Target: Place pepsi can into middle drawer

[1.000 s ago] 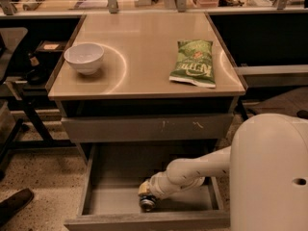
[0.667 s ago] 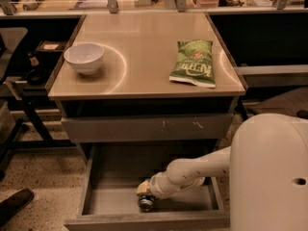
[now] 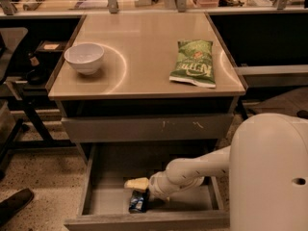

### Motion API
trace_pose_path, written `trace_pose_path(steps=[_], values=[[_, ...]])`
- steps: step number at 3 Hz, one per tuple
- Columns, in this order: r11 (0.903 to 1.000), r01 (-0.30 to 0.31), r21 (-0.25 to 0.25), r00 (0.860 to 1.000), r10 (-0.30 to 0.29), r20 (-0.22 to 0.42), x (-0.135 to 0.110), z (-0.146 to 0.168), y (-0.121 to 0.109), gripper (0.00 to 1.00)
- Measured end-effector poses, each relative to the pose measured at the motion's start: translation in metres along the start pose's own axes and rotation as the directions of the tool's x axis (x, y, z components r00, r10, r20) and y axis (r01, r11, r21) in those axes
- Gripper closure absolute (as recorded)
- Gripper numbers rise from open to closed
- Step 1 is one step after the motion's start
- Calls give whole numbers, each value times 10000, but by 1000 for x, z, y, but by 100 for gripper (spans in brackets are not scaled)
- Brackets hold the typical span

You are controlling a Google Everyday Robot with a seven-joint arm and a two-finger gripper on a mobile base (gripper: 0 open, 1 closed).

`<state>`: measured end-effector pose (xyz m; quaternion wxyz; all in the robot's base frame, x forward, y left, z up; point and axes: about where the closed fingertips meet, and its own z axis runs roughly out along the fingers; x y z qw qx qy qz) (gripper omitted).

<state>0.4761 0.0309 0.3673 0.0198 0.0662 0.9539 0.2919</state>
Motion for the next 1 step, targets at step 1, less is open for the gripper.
trace_pose_path(steps=[1], values=[[10000,0,0,10000,0,0,0,0,0,0]])
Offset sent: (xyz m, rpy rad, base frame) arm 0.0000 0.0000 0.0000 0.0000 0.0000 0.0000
